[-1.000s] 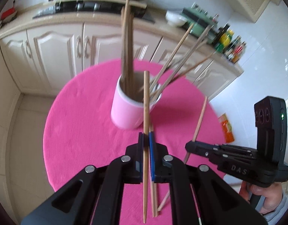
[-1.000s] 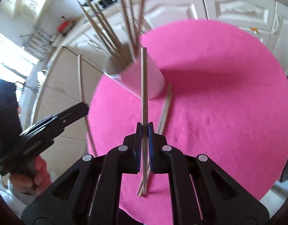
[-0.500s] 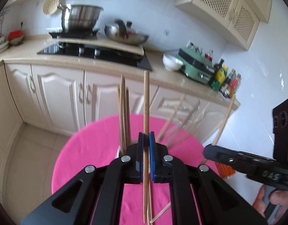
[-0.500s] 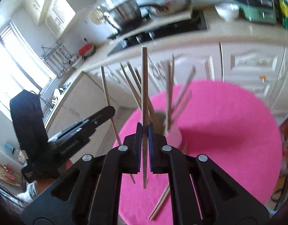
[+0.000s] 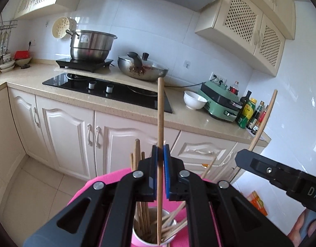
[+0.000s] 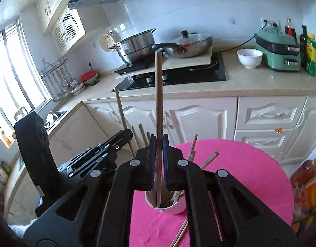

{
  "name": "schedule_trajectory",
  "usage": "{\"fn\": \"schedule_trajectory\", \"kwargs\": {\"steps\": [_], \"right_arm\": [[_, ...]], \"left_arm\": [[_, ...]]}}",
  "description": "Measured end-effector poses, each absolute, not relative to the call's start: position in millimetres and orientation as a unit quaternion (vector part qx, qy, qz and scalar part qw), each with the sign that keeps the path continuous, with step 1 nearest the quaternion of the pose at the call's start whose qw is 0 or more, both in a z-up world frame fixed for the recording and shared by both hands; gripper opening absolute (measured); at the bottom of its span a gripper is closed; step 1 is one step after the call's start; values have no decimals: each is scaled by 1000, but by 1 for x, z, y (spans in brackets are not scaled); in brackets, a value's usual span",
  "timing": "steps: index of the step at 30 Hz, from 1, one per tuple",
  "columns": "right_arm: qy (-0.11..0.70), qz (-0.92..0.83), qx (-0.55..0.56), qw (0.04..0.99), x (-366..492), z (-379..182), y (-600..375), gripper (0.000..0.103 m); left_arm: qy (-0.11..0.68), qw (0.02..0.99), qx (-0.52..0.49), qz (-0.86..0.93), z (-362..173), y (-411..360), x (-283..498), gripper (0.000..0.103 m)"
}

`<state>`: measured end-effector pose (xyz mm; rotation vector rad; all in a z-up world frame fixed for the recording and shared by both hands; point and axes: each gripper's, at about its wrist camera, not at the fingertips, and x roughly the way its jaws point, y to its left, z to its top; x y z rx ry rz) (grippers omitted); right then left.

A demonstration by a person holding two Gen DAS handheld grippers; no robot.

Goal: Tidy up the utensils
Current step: 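Open the left gripper to release the chopstick into the cup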

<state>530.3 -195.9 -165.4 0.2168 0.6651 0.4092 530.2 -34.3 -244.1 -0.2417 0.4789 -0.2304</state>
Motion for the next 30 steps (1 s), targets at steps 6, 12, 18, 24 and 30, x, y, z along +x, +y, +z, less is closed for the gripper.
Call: {"fn": "schedule_trajectory", "kwargs": {"steps": [6, 12, 18, 24, 30], "right_arm": [[332, 195, 86, 919, 533, -185, -189, 6], [347, 196, 89, 913, 530, -200, -187, 6], [356, 199, 82, 909, 521, -214, -181, 7], [366, 200, 63, 907, 512, -231, -172, 7], [374, 200, 48, 904, 506, -244, -166, 7]], "left_arm": [[239, 960, -97, -108, -266, -43, 539, 6], [260, 956, -88, -107, -286, -43, 538, 6], [270, 953, -85, -104, -297, -38, 523, 6], [288, 949, -74, -101, -314, -34, 505, 6], [302, 946, -67, -98, -323, -32, 495, 6]]}}
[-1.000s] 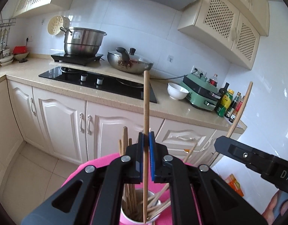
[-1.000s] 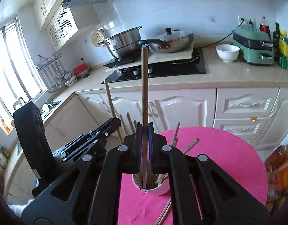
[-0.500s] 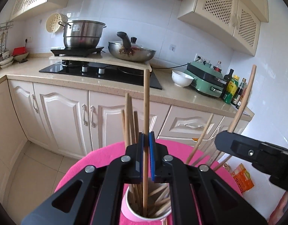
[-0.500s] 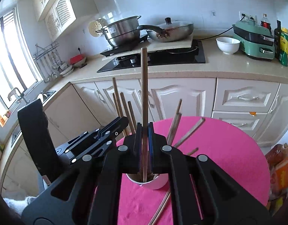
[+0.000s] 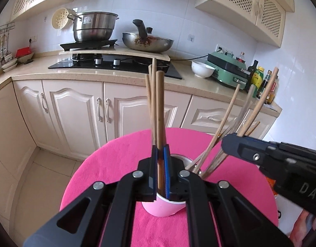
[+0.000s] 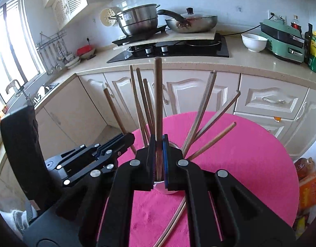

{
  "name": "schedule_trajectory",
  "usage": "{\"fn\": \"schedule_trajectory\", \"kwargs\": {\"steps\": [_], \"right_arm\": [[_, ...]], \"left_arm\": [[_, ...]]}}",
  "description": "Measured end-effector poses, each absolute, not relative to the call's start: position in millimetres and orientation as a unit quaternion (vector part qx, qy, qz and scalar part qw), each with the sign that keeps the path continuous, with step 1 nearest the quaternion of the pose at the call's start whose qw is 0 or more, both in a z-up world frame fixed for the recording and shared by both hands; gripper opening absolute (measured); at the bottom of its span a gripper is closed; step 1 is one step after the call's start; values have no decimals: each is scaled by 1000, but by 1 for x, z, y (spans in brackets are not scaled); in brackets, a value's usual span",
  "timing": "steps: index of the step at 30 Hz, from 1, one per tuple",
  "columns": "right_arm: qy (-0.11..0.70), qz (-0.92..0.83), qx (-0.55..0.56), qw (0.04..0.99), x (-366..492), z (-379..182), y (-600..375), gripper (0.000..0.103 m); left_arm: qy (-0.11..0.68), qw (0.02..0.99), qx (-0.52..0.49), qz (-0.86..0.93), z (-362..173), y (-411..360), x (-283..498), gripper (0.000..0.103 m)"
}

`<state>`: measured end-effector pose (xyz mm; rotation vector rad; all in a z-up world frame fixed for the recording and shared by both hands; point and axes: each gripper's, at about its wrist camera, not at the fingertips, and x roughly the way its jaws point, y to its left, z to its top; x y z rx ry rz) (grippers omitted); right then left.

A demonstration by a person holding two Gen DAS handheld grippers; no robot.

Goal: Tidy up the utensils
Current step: 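Open the left gripper to release the chopstick into the cup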

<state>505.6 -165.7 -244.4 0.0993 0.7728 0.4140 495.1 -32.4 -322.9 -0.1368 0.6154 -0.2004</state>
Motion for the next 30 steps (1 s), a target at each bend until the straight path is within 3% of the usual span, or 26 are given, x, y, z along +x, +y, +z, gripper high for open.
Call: {"fn": "schedule_trajectory", "kwargs": {"steps": [4, 6, 10, 14, 20, 23, 25, 30], "right_arm": [[372, 201, 37, 905, 502, -248, -161, 7], [371, 202, 32, 906, 500, -250, -159, 7], [377, 203, 26, 903, 500, -256, -156, 7], [381, 205, 25, 901, 499, -263, -155, 7], [379, 218, 37, 899, 493, -258, -157, 9], [376, 211, 43, 901, 490, -253, -163, 28], [368, 204, 52, 906, 486, -249, -170, 52], [359, 206, 60, 908, 476, -239, -183, 52]], "left_arm": [[312, 943, -69, -92, -321, -30, 493, 7], [317, 941, -74, -88, -318, -28, 493, 26], [321, 941, -75, -81, -315, -25, 488, 28], [333, 937, -83, -65, -313, -18, 483, 38], [344, 932, -93, -59, -310, -13, 471, 44], [350, 930, -96, -52, -311, -11, 465, 45], [358, 926, -107, -49, -312, -7, 462, 45], [376, 920, -97, -50, -319, -12, 451, 49]]}}
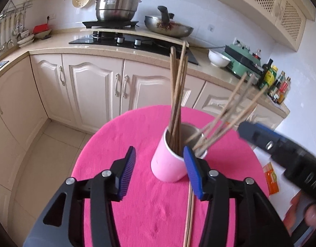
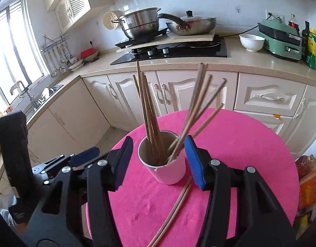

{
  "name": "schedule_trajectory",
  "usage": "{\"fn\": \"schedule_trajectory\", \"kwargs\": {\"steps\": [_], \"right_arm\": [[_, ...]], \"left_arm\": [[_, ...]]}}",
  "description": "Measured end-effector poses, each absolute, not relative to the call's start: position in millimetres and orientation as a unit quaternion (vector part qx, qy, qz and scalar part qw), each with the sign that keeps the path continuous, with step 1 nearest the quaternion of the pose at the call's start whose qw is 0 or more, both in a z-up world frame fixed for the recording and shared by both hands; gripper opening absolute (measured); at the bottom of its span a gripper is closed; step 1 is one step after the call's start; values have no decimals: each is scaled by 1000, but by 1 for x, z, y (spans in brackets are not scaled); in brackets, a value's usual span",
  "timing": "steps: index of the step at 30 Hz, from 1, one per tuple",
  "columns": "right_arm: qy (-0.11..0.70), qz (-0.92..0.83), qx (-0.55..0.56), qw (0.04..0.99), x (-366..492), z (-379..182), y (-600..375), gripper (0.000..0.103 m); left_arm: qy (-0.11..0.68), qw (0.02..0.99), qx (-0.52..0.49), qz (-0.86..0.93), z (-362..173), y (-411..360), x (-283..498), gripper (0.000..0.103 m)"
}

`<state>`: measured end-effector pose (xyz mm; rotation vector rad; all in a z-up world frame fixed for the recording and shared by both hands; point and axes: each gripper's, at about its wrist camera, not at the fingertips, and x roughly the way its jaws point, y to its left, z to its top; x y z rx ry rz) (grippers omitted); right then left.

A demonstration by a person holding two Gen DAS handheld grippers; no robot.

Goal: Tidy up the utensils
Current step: 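Open the left gripper to release the chopstick into the cup, then lower the left gripper beside the cup and grasp a single chopstick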

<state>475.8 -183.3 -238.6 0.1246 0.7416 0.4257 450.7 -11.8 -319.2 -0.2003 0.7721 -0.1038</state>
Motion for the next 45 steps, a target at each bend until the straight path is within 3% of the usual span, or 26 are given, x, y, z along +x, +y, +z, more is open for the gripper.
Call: {"fn": "schedule_trajectory", "kwargs": {"steps": [5, 16, 23, 45], "right_arm": [[358, 184, 53, 914, 459, -237, -204, 55], [489, 101, 81, 863, 435, -320, -252, 56], [522, 91, 98, 842, 426, -346, -265, 56], [546, 90, 118, 825, 431, -359, -272, 59]], "left_arm": [[418, 902, -80, -65, -340, -26, 443, 49], [561, 821, 17, -104, -417, -82, 451, 49], [588, 800, 75, -97, -440, -103, 456, 49], [628, 769, 97, -76, -449, -114, 482, 54]]}}
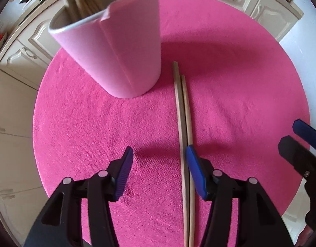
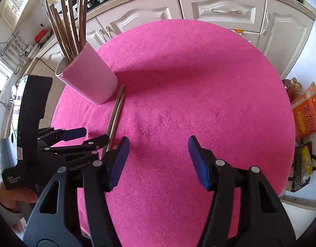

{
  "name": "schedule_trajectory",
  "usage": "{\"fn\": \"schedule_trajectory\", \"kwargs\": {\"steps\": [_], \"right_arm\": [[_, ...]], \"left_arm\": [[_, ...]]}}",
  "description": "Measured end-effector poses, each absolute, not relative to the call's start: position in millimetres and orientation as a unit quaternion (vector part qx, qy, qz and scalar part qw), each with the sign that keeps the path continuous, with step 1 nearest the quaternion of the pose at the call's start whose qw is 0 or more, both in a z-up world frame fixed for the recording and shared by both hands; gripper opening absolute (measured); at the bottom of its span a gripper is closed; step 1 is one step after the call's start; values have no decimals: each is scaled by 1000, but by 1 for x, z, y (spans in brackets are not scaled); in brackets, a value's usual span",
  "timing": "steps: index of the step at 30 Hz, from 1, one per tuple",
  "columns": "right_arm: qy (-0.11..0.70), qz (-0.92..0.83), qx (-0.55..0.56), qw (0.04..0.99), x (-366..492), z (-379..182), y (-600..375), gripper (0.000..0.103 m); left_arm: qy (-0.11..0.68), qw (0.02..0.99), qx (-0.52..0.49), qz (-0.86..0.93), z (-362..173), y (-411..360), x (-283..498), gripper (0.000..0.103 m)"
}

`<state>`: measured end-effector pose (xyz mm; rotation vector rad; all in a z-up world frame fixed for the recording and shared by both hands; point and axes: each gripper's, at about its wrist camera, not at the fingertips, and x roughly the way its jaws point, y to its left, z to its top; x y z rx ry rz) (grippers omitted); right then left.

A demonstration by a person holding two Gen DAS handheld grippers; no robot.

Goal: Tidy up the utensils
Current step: 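Lower the left gripper beside the cup and grasp a single chopstick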

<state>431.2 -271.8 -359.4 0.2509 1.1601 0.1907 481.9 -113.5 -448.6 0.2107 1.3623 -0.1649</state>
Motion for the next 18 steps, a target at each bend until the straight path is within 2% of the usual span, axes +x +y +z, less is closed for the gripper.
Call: {"fn": "schedule_trajectory", "kwargs": {"steps": [5, 7, 8, 9, 13, 18], "right_arm": [[551, 93, 121, 820, 435, -361, -268, 59], [552, 91, 120, 820, 437, -360, -266, 59], [553, 91, 119, 820, 437, -360, -265, 59], [554, 92, 118, 819, 438, -360, -264, 59], [562, 97, 113, 813, 444, -362, -255, 59], [589, 109, 111, 793, 458, -371, -232, 59]], "left_arm": [[652, 745, 109, -89, -457, -121, 489, 53], [653, 745, 99, -96, -455, -120, 489, 36], [651, 747, 93, -96, -453, -117, 489, 19], [651, 748, 88, -93, -452, -113, 488, 10], [661, 744, 33, -91, -449, -83, 482, 7], [669, 737, 14, -93, -450, -56, 463, 6]]}}
